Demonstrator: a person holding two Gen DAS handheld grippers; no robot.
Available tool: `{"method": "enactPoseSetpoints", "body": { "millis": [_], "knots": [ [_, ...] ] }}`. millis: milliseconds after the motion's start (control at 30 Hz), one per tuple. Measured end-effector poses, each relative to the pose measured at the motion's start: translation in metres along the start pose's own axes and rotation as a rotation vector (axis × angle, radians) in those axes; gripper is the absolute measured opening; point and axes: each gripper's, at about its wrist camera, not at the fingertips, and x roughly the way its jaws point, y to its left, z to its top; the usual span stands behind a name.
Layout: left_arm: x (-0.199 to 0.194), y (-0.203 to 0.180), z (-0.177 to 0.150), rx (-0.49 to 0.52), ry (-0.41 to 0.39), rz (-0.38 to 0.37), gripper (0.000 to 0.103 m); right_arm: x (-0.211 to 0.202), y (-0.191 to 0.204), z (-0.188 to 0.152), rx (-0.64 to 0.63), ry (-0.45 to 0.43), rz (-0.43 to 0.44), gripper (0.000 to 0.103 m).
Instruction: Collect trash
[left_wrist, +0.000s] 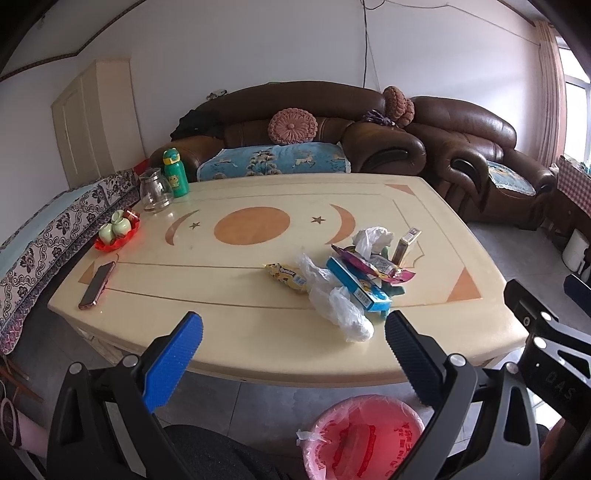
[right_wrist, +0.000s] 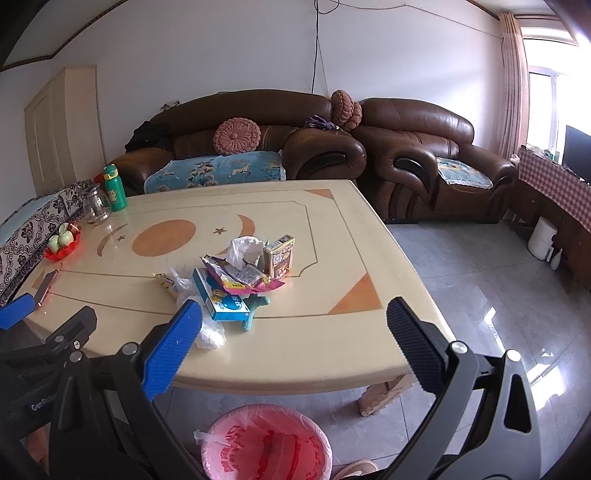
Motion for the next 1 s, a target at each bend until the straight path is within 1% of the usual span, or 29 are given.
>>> {"method": "enactPoseSetpoints", "body": {
  "millis": [200, 333, 433, 533, 600, 767, 900, 1000],
  "knots": [
    [0.009, 0.005, 0.005, -0.012, 0.004, -0.011, 0.097, 0.006, 0.002, 0.005, -0.005, -0.004, 0.007, 0.098],
    [0.018, 0.008, 0.008, 0.017, -0.012, -0.018, 0.097, 0.017, 0.000, 0.009, 0.001, 0.004, 0.026, 0.098],
    [0.028, 0.011, 0.010, 0.055, -0.031, 0.005, 0.097, 0.028, -0.004, 0.011, 0.016, 0.009, 0.046, 0.098],
    [0.047, 0.013, 0.015, 0.107, -0.027, 0.044, 0.097, 0.041, -0.007, 0.012, 0.011, 0.007, 0.034, 0.098],
    [0.061, 0.018, 0.019, 0.111, -0.012, 0.051, 0.097, 0.050, -0.006, 0.012, -0.008, 0.007, 0.028, 0.098],
    [0.093, 0.035, 0.024, 0.070, 0.038, 0.011, 0.097, 0.075, 0.003, 0.007, -0.078, 0.009, 0.049, 0.098],
    [0.120, 0.044, 0.028, 0.070, 0.055, 0.043, 0.097, 0.091, 0.012, 0.002, -0.148, 0.001, 0.043, 0.098],
    [0.140, 0.047, 0.033, 0.056, 0.083, 0.036, 0.097, 0.106, 0.020, -0.005, -0.201, 0.002, 0.043, 0.098]
  ]
}}
